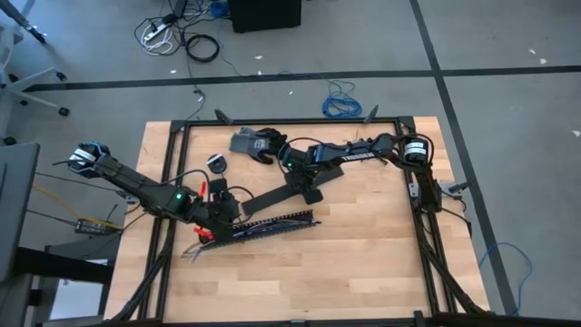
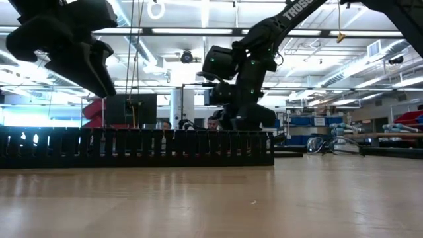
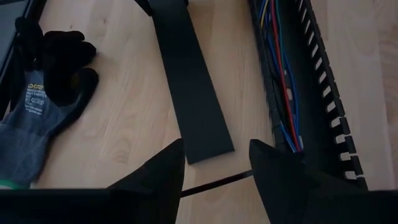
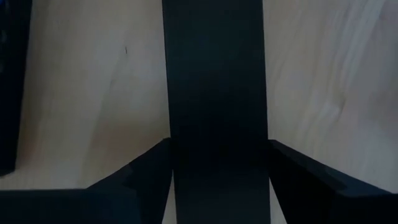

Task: Ziptie cables
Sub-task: Close the black cable duct, then close the black cable duct with the cover

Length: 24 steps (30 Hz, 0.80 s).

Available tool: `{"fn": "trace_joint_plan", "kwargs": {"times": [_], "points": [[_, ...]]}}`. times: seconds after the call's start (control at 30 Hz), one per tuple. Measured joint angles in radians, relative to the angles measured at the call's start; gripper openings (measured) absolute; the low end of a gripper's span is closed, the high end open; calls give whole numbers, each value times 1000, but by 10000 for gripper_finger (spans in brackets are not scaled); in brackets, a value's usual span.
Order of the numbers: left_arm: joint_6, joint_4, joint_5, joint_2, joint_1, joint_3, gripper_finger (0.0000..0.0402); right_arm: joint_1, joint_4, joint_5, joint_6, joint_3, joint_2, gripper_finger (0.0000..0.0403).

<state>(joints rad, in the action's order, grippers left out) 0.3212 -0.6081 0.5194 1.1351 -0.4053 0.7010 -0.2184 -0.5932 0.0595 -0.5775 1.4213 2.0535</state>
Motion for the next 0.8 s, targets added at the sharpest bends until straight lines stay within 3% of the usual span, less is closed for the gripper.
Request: {"fn": "trace_joint_plan", "kwargs": {"times": [0.6,0.8], "points": [[0,-21,0,0,0,0,173,0,-338,-70,162,-1,-108,222],[2,-61,-13,0,0,0,173,-22,-444,-50,232,0,-139,215]]}}
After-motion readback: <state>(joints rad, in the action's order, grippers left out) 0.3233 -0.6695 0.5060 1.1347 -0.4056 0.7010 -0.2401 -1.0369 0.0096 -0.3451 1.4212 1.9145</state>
